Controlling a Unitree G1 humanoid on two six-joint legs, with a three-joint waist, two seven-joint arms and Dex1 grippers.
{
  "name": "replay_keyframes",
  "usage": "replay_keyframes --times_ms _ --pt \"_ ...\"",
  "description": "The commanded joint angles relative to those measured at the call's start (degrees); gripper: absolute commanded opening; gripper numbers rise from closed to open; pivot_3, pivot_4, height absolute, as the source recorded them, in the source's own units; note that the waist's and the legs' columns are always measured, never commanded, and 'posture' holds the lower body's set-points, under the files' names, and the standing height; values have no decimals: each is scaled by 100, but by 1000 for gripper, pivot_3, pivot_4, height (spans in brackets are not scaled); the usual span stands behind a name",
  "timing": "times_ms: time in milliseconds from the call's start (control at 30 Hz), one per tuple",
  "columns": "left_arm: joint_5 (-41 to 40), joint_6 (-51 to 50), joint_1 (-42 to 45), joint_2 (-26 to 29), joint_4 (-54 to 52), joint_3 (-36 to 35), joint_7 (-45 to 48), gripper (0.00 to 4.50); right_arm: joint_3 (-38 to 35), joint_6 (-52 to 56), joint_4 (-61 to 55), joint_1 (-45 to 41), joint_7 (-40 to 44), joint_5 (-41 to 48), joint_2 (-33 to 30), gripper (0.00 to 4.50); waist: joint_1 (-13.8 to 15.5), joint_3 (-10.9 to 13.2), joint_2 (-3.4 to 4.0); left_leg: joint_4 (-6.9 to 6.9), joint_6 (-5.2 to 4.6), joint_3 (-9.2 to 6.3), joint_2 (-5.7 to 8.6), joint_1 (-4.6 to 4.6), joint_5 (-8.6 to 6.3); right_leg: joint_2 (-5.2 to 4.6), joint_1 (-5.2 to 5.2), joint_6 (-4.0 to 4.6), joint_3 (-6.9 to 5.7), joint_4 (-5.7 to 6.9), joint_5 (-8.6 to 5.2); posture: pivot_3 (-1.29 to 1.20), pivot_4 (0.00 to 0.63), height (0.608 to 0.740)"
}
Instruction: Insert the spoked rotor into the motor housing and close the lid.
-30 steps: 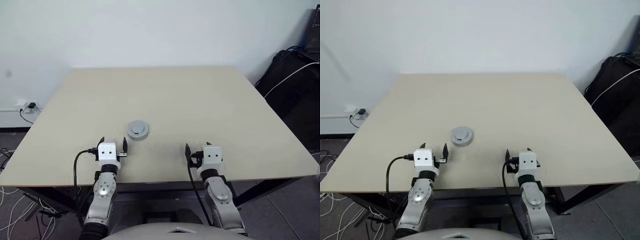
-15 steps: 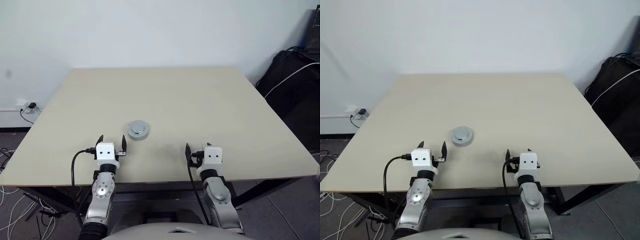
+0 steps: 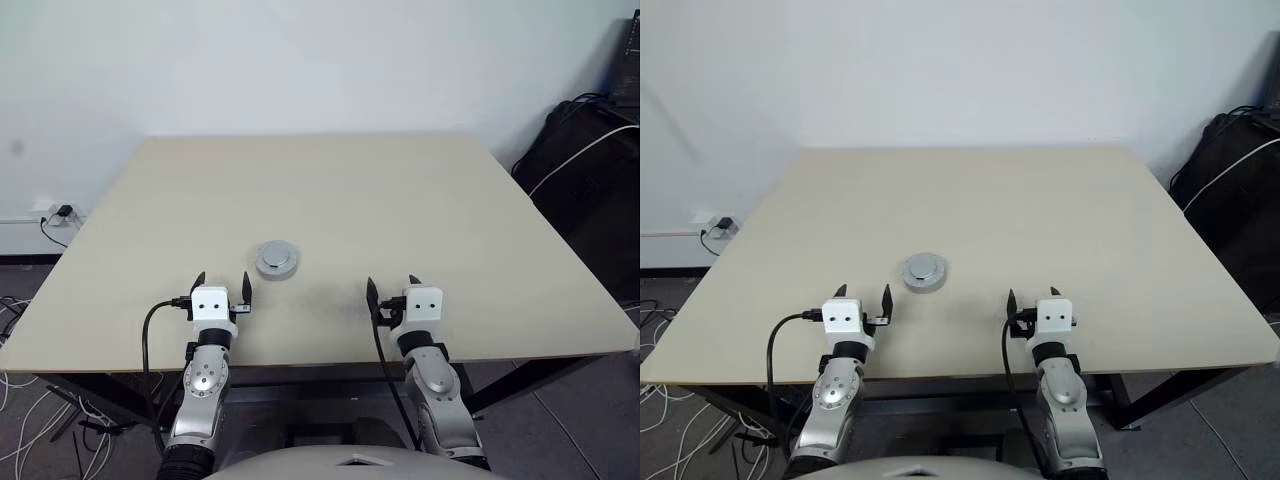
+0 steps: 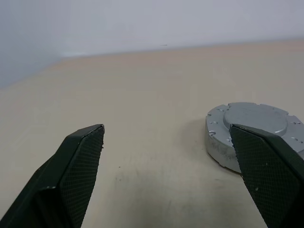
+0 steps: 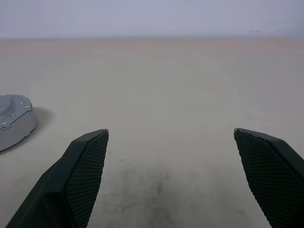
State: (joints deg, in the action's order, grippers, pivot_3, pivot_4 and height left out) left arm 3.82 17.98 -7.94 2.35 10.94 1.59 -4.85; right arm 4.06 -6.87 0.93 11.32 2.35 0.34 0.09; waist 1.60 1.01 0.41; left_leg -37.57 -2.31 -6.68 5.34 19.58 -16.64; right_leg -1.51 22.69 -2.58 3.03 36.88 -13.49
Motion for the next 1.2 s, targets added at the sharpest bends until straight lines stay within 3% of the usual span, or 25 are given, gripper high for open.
replay_keyframes --times_ms 33,1200 --pt "19 118 126 4 -74 -35 31 4464 -44 -251 -43 -129 0 10 18 4500 0 0 0 0 0 0 0 0 0 0 0 0 0 0 0 0 0 740" --pt "61 25 -25 -52 -189 12 93 4464 21 -391 -10 -153 95 21 -4 4500 1 -1 1 0 0 0 0 0 0 0 0 1 1 2 0 0 0 740"
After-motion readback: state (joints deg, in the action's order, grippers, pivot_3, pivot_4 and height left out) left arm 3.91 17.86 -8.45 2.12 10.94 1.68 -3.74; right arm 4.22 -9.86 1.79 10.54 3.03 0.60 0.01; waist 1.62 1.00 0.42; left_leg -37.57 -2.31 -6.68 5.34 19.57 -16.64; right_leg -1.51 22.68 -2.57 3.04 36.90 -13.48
